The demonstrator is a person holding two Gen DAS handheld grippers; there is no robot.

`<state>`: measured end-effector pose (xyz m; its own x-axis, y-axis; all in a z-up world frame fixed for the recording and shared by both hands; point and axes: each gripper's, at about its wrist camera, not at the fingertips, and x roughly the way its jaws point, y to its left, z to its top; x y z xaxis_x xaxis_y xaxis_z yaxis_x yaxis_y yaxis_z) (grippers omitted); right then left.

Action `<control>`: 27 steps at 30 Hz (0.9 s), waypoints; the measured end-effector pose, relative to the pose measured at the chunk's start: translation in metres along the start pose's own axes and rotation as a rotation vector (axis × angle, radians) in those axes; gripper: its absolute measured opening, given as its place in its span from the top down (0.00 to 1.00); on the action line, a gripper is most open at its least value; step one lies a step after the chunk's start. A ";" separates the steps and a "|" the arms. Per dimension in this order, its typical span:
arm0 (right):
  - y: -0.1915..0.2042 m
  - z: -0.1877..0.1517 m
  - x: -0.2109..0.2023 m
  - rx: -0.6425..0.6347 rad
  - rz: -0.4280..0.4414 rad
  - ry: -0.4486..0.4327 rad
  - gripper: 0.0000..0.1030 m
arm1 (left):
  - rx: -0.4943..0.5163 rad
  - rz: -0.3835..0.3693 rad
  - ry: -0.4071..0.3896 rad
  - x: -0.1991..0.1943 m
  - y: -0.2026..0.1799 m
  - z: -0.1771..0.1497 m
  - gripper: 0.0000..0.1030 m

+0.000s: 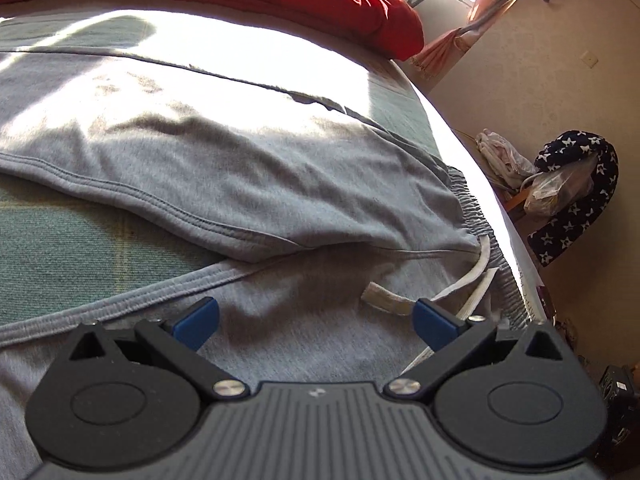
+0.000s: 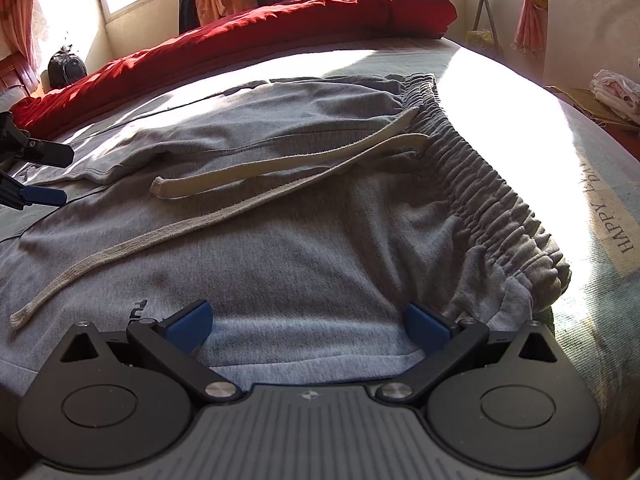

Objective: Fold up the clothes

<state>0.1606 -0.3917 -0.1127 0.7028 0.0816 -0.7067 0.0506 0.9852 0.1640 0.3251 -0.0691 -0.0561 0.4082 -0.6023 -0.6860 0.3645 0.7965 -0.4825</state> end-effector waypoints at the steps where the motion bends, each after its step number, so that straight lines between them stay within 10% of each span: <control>1: -0.001 0.000 0.000 0.001 0.003 0.000 0.00 | 0.002 -0.003 0.003 0.003 -0.003 0.001 0.01; 27: -0.007 -0.001 -0.003 -0.003 0.042 -0.010 0.00 | -0.041 -0.038 0.031 0.056 -0.027 0.017 0.01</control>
<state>0.1575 -0.3983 -0.1128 0.7116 0.1214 -0.6920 0.0185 0.9814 0.1912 0.3523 -0.1258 -0.0723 0.3682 -0.6307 -0.6831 0.3445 0.7750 -0.5299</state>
